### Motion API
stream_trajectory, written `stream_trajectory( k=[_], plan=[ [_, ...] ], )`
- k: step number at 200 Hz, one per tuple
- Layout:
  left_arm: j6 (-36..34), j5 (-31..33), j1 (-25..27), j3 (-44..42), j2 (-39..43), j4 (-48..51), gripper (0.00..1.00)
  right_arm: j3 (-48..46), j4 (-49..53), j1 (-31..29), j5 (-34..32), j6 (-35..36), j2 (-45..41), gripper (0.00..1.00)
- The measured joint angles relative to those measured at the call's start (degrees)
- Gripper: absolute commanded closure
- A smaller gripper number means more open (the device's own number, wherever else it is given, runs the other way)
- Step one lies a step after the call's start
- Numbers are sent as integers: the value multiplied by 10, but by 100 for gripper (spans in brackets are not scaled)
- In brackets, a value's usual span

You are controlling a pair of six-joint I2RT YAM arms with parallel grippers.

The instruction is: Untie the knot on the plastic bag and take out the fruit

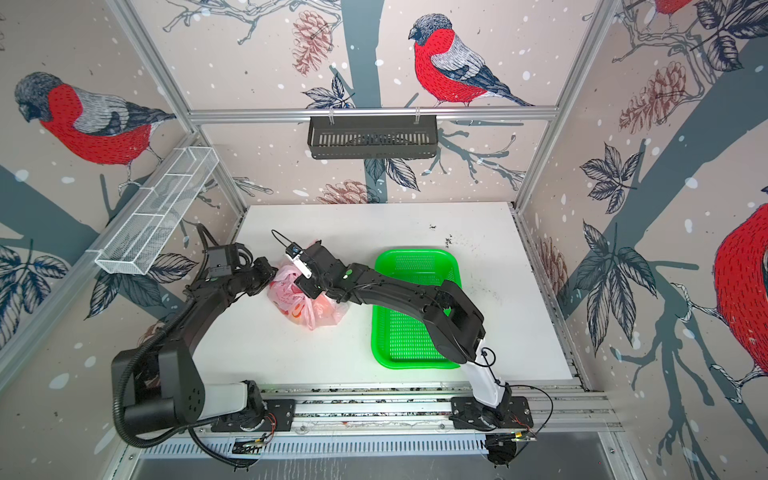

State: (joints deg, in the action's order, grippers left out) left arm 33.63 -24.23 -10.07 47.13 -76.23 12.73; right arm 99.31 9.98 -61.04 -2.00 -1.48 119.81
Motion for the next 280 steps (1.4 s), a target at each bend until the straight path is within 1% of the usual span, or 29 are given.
stream_trajectory(
  k=[19,30,45,51,66,86,139,179,224,280],
  plan=[
    [6,0,0,-1,-1,-3,100,9,10,0,13,1,12,52],
    [10,0,0,-1,-2,-6,100,8,14,0,19,1,14,59],
    [17,1,0,-2,-2,-14,100,1,14,0,24,1,12,72],
    [21,1,0,-2,-2,-17,100,-6,14,0,27,0,10,76],
    [24,2,0,-3,-3,-25,100,-28,13,-1,30,-3,-3,84],
    [37,4,0,-3,-7,-36,100,-60,8,-2,31,-16,-29,90],
    [67,32,-3,-3,-20,-71,100,-162,-17,1,4,-48,-112,95],
    [84,39,-18,-17,-16,-87,100,-246,-54,23,-28,-93,-172,96],
    [102,50,-59,-47,18,-89,100,-302,-105,59,-50,-146,-207,96],
    [112,54,-120,-85,62,-83,100,-312,-154,82,-54,-189,-210,95]
  ],
)
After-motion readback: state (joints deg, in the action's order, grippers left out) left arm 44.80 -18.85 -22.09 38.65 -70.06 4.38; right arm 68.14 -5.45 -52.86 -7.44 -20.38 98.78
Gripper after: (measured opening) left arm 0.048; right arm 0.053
